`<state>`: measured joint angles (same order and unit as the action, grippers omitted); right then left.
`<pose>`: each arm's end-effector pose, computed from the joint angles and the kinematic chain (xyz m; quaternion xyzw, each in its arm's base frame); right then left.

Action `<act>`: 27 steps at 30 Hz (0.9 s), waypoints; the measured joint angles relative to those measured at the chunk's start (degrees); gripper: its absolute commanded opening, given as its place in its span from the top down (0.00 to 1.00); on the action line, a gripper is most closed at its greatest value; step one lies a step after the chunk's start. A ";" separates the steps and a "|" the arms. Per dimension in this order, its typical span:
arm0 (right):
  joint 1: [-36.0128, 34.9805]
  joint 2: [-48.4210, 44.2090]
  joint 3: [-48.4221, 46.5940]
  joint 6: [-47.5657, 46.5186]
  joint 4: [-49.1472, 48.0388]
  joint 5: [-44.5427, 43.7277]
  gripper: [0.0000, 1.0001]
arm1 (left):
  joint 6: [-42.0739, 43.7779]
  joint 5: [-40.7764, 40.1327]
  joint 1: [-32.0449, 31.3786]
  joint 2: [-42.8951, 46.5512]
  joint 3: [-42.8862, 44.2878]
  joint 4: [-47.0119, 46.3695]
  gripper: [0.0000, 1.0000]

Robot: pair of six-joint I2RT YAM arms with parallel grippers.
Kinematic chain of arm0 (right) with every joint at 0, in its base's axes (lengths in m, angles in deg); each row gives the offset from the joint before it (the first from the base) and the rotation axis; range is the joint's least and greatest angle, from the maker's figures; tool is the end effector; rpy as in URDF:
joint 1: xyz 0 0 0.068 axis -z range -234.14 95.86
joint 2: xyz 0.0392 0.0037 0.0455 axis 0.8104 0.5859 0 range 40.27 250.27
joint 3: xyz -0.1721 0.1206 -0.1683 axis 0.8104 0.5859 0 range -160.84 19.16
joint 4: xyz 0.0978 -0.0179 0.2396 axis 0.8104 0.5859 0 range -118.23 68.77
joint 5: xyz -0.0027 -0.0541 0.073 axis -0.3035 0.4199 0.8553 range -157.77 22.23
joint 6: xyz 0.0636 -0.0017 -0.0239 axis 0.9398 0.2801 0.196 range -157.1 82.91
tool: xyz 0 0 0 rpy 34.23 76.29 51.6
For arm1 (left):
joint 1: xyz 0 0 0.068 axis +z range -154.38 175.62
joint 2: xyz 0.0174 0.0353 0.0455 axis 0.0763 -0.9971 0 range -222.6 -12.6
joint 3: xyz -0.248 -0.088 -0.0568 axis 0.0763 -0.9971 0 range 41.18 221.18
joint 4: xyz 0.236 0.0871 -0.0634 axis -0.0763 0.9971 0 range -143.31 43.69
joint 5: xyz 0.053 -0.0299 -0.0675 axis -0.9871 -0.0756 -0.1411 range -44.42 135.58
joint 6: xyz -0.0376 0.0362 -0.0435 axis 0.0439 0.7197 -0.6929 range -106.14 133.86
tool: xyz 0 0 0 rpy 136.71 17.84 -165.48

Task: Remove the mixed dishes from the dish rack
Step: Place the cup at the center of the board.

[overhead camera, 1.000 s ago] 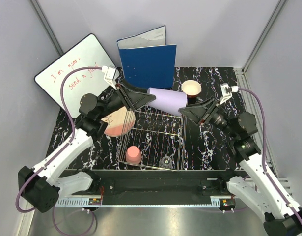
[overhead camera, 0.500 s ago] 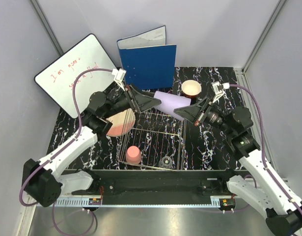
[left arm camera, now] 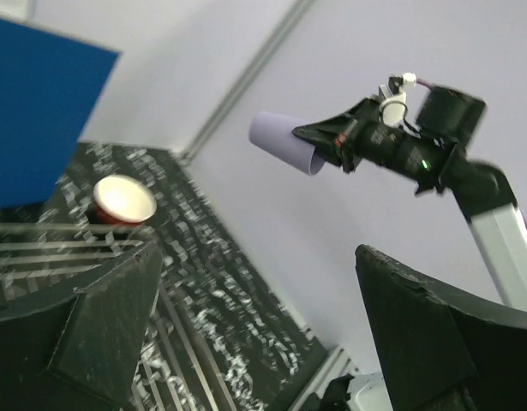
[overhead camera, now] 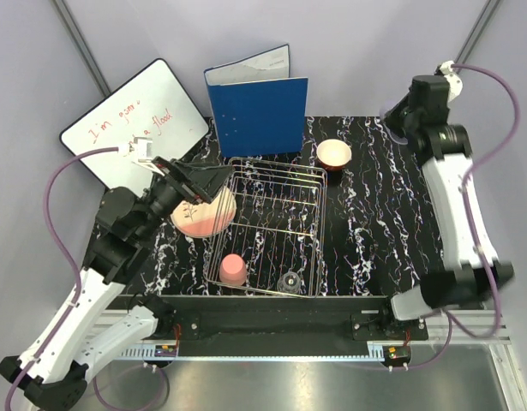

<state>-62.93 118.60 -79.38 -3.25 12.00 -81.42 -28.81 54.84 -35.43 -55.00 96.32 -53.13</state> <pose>0.2923 0.0322 0.4652 0.2429 0.7793 0.1163 0.5658 0.1464 -0.0983 0.4289 -0.0005 0.6266 -0.5069 0.5919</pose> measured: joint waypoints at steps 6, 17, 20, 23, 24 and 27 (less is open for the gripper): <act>11.06 24.30 -8.39 4.31 9.03 2.40 1.00 | 0.83 -5.05 0.00 -0.04 -2.69 10.49 0.01; 13.46 50.53 -38.42 4.22 25.11 1.53 1.00 | 2.14 -7.65 0.00 3.28 -7.06 14.36 0.01; 13.55 55.19 -45.51 3.80 28.79 1.22 1.00 | 2.14 -7.80 0.00 2.67 -7.80 14.38 0.01; 14.01 59.82 -50.56 3.52 31.34 1.18 1.00 | 2.01 -7.74 0.00 0.68 -7.91 14.38 0.01; 14.16 61.18 -51.32 3.48 32.06 1.16 1.00 | 1.86 -7.65 0.00 -0.15 -7.93 14.38 0.01; 14.45 64.04 -51.17 3.45 33.83 1.14 1.00 | 1.38 -7.37 0.00 -1.97 -8.52 14.40 0.01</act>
<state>-48.49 182.64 -130.55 0.20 45.83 -80.28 -27.44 47.48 -35.43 -56.96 87.79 -38.72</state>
